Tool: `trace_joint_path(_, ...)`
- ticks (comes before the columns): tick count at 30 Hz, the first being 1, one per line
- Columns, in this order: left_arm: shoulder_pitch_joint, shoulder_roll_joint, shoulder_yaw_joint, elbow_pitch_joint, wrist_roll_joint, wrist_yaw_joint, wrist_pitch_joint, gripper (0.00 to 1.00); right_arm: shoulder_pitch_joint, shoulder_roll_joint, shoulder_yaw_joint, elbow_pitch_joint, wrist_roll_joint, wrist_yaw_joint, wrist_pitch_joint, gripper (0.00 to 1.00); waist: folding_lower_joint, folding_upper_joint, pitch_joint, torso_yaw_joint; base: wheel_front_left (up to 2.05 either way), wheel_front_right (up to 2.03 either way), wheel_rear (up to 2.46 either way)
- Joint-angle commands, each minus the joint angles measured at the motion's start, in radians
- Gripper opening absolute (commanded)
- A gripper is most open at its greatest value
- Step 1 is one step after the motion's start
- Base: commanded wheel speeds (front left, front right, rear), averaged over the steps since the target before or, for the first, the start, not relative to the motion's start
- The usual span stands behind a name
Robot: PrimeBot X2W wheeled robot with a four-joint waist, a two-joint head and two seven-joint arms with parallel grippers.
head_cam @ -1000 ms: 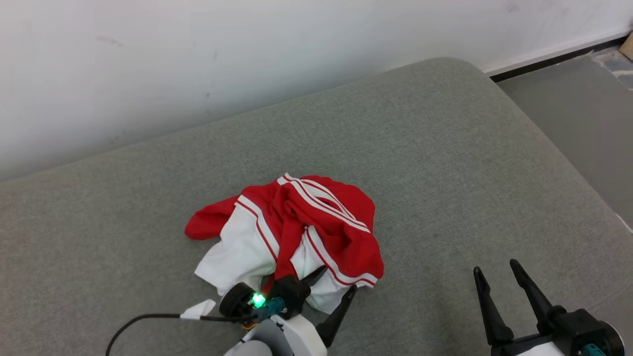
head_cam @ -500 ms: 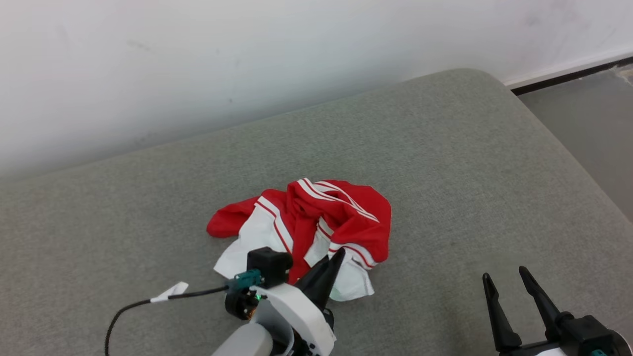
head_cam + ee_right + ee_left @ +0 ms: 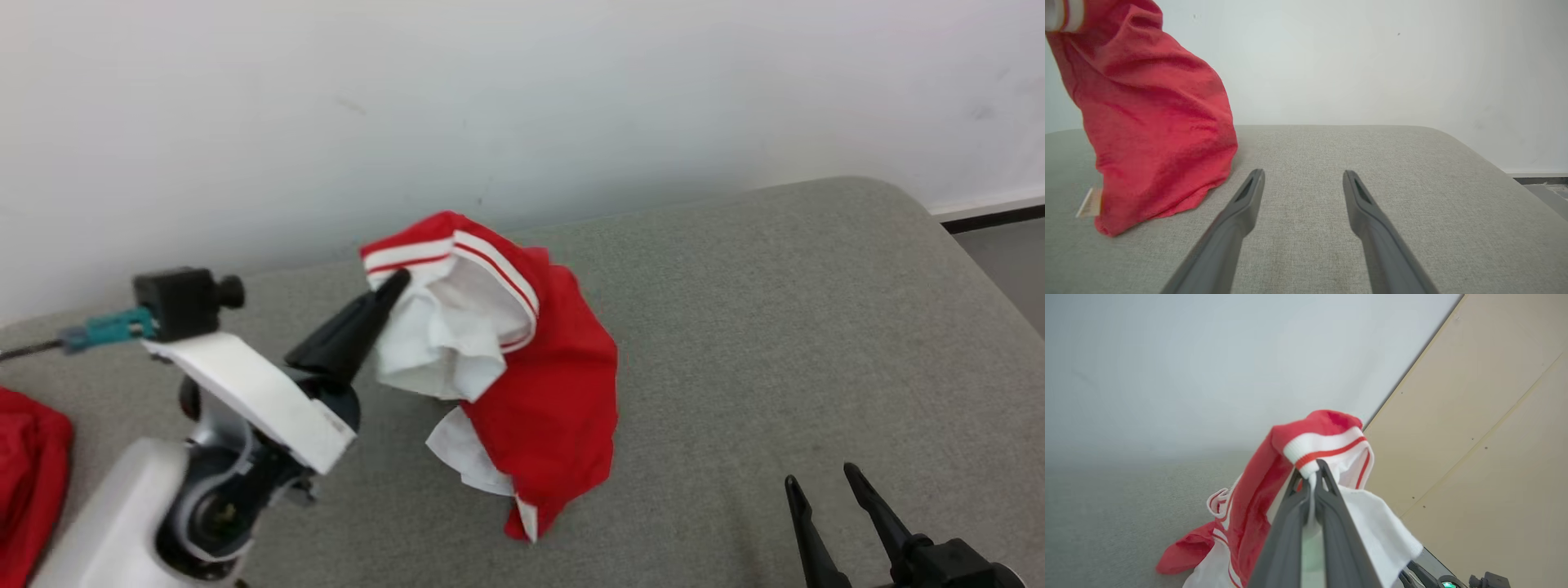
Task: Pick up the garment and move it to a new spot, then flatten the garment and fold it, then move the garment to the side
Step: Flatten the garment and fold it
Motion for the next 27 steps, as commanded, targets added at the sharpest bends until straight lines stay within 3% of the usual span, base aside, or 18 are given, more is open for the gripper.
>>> trace_joint_path(1, -0.009, 0.018, 0.022, -0.023, -0.023, 0.015, 0.017, 0.00, 0.005, -0.002, 0.001, 0.000, -0.003, -0.002, 0.001, 1.00, 0.0000, 0.0000, -0.008, 0.013, 0.00, 0.00, 0.00)
trace_joint_path(8, -0.072, 0.130, 0.145, -0.080, -0.157, 0.082, 0.162, 0.00, -0.001, 0.008, 0.011, 0.005, 0.002, -0.002, 0.001, 1.00, 0.0000, 0.0000, -0.012, 0.033, 0.00, 0.00, 0.00)
trace_joint_path(17, -0.219, 0.211, 0.209, -0.067, -0.216, 0.104, 0.270, 0.00, -0.008, 0.010, 0.023, 0.009, 0.007, -0.002, 0.001, 1.00, 0.0000, 0.0000, -0.013, 0.032, 0.00, 0.00, 0.00)
trace_joint_path(23, -0.262, 0.192, 0.165, -0.086, -0.208, 0.099, 0.304, 0.00, -0.009, 0.010, 0.030, 0.012, 0.008, -0.002, 0.001, 1.00, 0.0000, 0.0000, -0.008, 0.018, 0.00, 0.00, 0.00)
trace_joint_path(27, -0.227, 0.137, 0.085, -0.084, -0.193, 0.089, 0.310, 0.00, -0.020, 0.011, 0.035, 0.015, 0.011, -0.002, 0.001, 1.00, 0.0000, 0.0000, 0.001, 0.001, 0.00, 0.00, 0.00)
